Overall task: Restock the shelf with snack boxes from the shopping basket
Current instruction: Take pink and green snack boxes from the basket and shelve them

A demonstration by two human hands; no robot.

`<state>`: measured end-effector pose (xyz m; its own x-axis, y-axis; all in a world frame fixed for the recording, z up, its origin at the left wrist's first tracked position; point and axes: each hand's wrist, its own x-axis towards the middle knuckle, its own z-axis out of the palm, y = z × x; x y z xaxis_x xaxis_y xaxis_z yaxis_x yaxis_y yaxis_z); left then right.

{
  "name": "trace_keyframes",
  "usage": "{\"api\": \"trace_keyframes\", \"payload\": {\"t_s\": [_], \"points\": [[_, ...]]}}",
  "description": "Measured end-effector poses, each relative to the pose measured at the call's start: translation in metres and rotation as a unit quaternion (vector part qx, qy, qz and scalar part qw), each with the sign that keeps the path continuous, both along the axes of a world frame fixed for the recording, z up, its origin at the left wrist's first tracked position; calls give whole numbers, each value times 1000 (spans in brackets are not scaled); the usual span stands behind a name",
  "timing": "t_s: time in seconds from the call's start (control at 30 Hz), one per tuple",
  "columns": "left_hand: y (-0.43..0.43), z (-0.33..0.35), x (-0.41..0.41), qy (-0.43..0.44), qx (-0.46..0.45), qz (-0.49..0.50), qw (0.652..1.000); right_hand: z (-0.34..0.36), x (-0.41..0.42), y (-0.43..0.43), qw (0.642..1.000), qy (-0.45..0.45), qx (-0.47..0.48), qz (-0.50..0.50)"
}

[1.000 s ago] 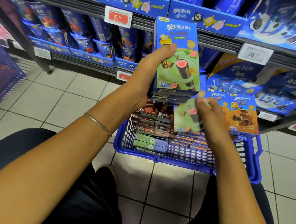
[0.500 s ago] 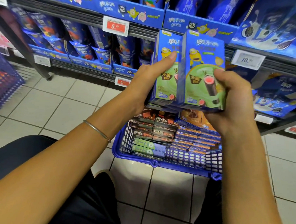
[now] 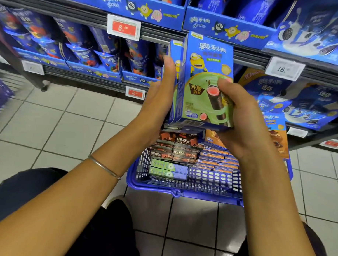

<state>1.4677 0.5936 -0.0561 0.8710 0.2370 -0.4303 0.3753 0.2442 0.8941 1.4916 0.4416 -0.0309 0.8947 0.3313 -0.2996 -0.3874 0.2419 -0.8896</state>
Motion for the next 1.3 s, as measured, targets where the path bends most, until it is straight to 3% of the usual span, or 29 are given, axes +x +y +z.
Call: {"api": "trace_keyframes", "payload": {"t_s": [0.07,0.2,0.33,0.57,0.73,0.87,1.1,1.3], "points": [[8,10,-2,13,23,11,1000,18,0,9,1000,7,-26,-1],[19,66,-8,5,-111,-26,993,77,0,23,998,8,-53,19],[32,145,-22,-28,-129,0,991,162,-4,32,998,13,-39,39],[57,362,-44,-40,-123,58,990,372,-15,53,992,6,-94,80],[63,531,-54,-55,-129,25,990,540,-20,51,985,-65,-127,96],[56,630,-65,-79,-129,12,988,641,-27,45,975,-125,-149,108],[43,728,-74,-142,-91,38,985,735,-41,35,969,-212,-106,69],[61,776,-64,-203,-113,32,972,785,-28,50,963,-251,-65,67]]}}
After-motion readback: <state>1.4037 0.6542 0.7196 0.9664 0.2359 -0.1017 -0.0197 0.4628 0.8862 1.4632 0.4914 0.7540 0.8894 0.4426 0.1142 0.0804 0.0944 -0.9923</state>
